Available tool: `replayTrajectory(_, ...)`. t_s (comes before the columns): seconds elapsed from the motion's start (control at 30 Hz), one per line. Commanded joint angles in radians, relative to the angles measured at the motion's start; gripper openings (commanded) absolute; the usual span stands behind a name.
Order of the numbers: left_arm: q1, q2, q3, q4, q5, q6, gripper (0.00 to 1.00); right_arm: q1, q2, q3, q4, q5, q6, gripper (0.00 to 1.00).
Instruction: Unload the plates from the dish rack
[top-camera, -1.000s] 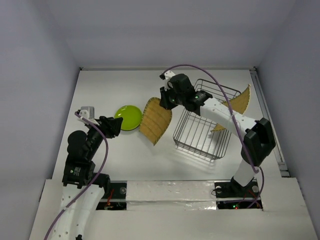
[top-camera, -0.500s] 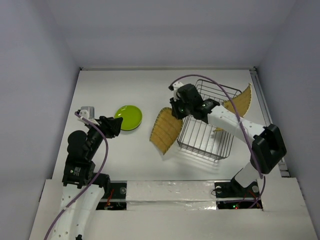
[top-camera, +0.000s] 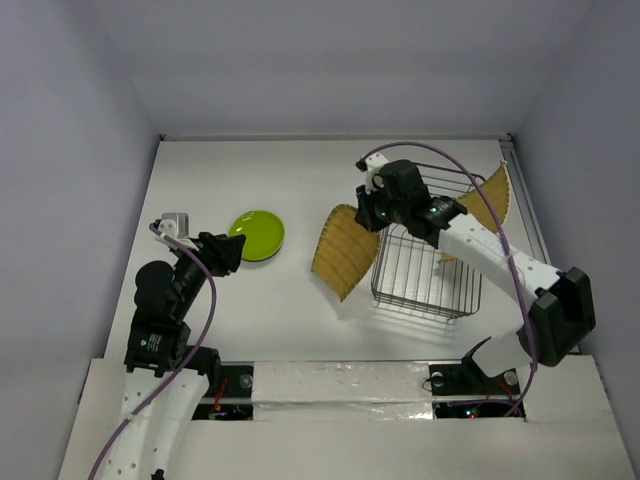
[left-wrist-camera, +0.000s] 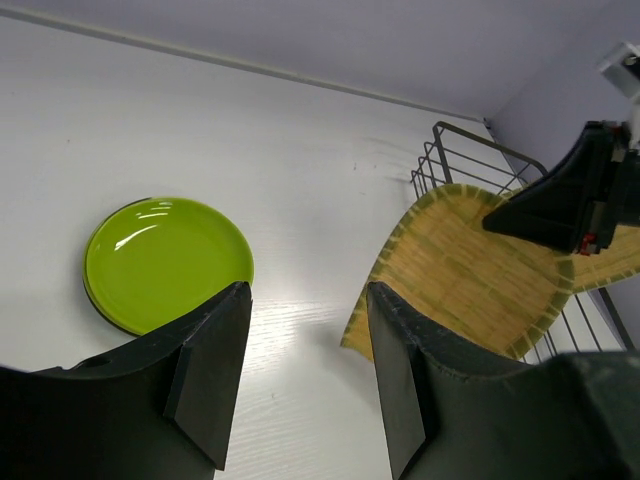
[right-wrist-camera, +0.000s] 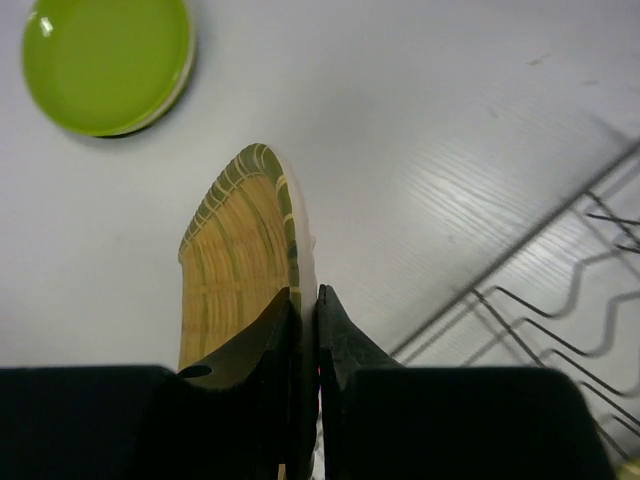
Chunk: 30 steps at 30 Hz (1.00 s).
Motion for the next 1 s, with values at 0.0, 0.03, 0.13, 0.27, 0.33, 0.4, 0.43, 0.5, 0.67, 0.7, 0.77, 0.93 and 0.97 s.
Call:
replayTrajectory(0.0, -0.004, -0.004, 0.003, 0.027, -0.006, -0.008, 0.46, 0.006, 0.079, 0.036, 0.168, -0.231, 0.052, 0.00)
replayTrajectory(0.03, -0.004, -0.004, 0.003, 0.028, -0.008, -0.008, 0.46, 0.006, 0.135, 0.046, 0.189, -0.280, 0.064, 0.00)
replayTrajectory(0.13, -0.004, -0.003, 0.001, 0.027, -0.008, -0.008, 0.46, 0.024, 0.221, 0.074, 0.191, -0.311, 0.064, 0.00)
replayTrajectory(0.27, -0.004, 0.002, 0.003, 0.027, -0.006, -0.007, 0.46, 0.033, 0.318, 0.083, 0.214, -0.308, 0.062, 0.00)
replayTrajectory(0.33, -0.004, 0.002, 0.003, 0.028, -0.006, -0.007, 0.46, 0.033, 0.330, 0.075, 0.212, -0.273, 0.061, 0.00)
replayTrajectory(0.4, -0.004, 0.003, 0.003, 0.030, -0.003, -0.005, 0.46, 0.033, 0.349, 0.072, 0.200, -0.243, 0.058, 0.00)
replayTrajectory(0.43, -0.004, 0.003, 0.003, 0.030, -0.002, -0.007, 0.46, 0.033, 0.352, 0.069, 0.194, -0.200, 0.055, 0.00)
replayTrajectory(0.5, -0.004, 0.008, 0.003, 0.032, 0.000, -0.007, 0.46, 0.033, 0.362, 0.060, 0.186, -0.158, 0.049, 0.09)
replayTrajectory(0.67, -0.004, 0.013, 0.003, 0.030, 0.004, -0.005, 0.46, 0.033, 0.427, 0.088, 0.186, -0.095, 0.045, 0.25)
replayTrajectory(0.7, -0.004, 0.011, 0.003, 0.032, 0.004, -0.004, 0.46, 0.033, 0.439, 0.095, 0.189, -0.094, 0.045, 0.26)
replayTrajectory(0.77, -0.004, 0.011, 0.003, 0.032, 0.001, -0.005, 0.46, 0.033, 0.470, 0.126, 0.186, -0.091, 0.050, 0.32)
replayTrajectory(0.93, -0.004, 0.010, 0.003, 0.028, 0.000, -0.004, 0.46, 0.033, 0.493, 0.172, 0.182, -0.110, 0.065, 0.37)
replayTrajectory(0.97, -0.004, 0.010, 0.003, 0.030, 0.001, -0.005, 0.46, 0.033, 0.491, 0.181, 0.182, -0.104, 0.071, 0.37)
